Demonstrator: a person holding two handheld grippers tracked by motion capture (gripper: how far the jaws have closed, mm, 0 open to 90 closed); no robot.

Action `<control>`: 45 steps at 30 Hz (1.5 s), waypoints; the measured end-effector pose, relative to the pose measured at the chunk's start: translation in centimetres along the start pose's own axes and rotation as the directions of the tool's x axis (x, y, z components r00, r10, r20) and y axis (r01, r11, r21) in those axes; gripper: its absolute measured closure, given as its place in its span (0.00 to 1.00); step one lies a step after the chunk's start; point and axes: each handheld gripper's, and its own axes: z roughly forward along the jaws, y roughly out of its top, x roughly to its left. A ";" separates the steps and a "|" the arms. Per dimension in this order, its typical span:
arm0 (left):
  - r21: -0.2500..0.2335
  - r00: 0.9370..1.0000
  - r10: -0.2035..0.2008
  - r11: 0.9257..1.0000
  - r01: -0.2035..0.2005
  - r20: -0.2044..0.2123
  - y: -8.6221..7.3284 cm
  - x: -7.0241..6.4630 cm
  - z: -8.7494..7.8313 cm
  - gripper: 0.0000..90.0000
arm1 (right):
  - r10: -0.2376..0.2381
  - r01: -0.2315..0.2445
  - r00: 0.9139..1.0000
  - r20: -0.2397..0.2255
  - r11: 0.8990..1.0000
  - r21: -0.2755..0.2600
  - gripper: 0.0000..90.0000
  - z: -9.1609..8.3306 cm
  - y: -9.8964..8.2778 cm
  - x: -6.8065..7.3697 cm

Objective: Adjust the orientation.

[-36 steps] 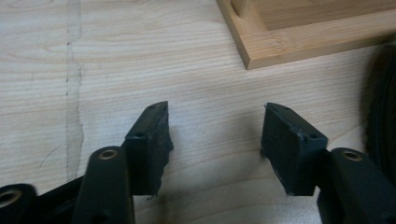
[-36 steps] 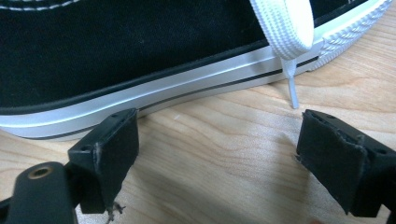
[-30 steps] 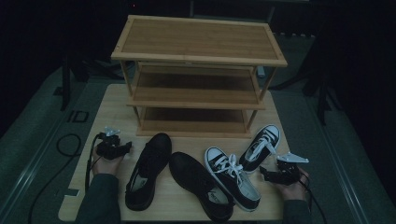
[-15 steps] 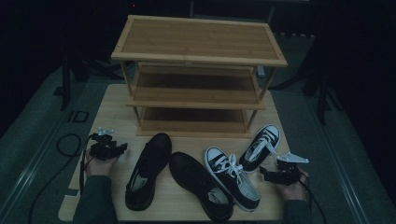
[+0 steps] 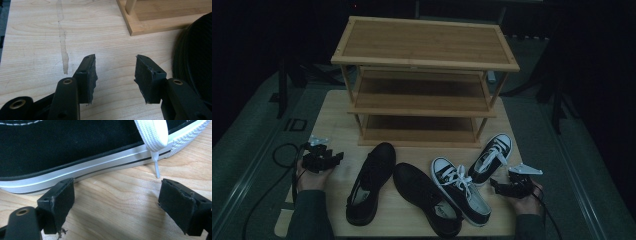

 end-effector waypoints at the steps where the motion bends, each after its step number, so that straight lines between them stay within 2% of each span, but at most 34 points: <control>1: 0.001 1.000 0.008 1.000 -0.008 0.003 0.1 -0.1 -0.1 0.58 | 0.000 0.000 1.000 0.000 1.000 0.000 0.15 0.0 0.0 0.0; 9: 0.019 0.996 0.071 0.997 -0.072 0.045 0.8 -1.2 -1.7 0.59 | -0.002 0.002 1.000 -0.001 1.000 0.000 0.15 0.0 0.0 0.0; 17: 0.005 0.991 0.099 0.995 -0.100 0.087 1.2 -2.0 -3.4 0.58 | -0.007 0.007 1.000 -0.007 1.000 0.001 0.15 0.0 0.0 0.0; 25: 0.002 0.983 0.140 0.990 -0.141 0.117 1.6 -3.1 -4.8 0.58 | -0.007 0.007 1.000 -0.008 1.000 0.000 0.15 -0.1 0.0 0.0; 35: 0.032 0.976 0.170 0.984 -0.176 0.137 2.3 -4.0 -4.8 0.57 | -0.006 0.006 1.000 -0.008 1.000 -0.001 0.15 -0.1 -0.1 0.0; 37: 0.037 0.973 0.186 0.981 -0.193 0.136 2.6 -4.3 -4.9 0.57 | -0.006 0.006 1.000 -0.007 1.000 0.000 0.15 -0.1 -0.1 0.0; 41: 0.075 0.963 0.234 0.967 -0.245 0.130 3.0 -4.8 -5.0 0.58 | -0.008 0.008 1.000 -0.007 1.000 -0.001 0.16 -0.1 -0.1 0.0; 45: 0.076 0.959 0.247 0.963 -0.259 0.140 3.4 -4.9 -5.5 0.59 | -0.008 0.008 1.000 -0.007 1.000 -0.001 0.16 -0.1 -0.1 0.0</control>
